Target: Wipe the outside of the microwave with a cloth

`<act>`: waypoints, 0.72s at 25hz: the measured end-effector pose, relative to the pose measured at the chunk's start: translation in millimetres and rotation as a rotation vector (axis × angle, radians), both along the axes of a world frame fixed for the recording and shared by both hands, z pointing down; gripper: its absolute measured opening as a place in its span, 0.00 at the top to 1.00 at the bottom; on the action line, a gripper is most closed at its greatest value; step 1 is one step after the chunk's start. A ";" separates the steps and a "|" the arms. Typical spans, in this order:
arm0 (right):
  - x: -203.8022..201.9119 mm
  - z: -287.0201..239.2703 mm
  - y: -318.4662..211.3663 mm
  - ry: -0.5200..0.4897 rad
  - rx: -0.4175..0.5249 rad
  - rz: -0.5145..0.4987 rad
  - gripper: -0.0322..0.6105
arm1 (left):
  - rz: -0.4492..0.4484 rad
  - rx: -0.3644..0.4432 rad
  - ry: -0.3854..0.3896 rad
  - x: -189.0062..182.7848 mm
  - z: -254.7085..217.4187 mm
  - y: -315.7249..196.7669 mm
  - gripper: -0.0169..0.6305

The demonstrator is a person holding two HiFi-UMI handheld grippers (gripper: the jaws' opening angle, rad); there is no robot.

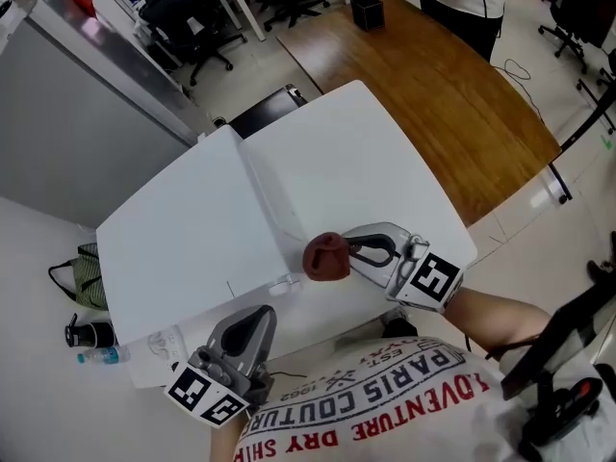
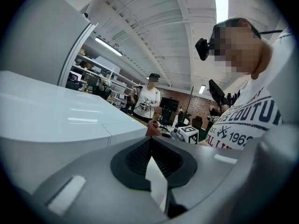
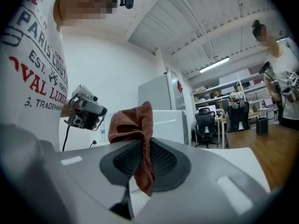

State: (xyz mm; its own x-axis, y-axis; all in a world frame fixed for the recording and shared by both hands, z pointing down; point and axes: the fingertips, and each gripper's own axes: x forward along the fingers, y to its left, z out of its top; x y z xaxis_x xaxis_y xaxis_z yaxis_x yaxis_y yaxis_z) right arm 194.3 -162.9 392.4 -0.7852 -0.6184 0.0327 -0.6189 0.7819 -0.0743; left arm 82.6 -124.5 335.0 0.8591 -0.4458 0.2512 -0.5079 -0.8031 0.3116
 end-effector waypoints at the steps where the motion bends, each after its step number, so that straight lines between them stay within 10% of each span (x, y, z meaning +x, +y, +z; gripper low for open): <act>1: -5.9 -1.1 -1.3 -0.002 0.005 -0.011 0.89 | -0.006 0.001 -0.002 -2.7 -0.3 0.6 0.97; 18: -46.1 -4.1 -102.3 0.049 0.038 -0.081 0.89 | -0.262 0.025 -0.023 -86.9 -10.1 7.3 0.97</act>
State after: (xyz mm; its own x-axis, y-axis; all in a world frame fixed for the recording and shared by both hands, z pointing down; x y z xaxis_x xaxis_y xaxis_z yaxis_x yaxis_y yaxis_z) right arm 148.2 -265.2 388.3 -0.8306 -0.5546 0.0498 -0.5559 0.8311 -0.0151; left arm -4.3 -117.2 325.0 0.7074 -0.6589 0.2558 -0.7066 -0.6502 0.2794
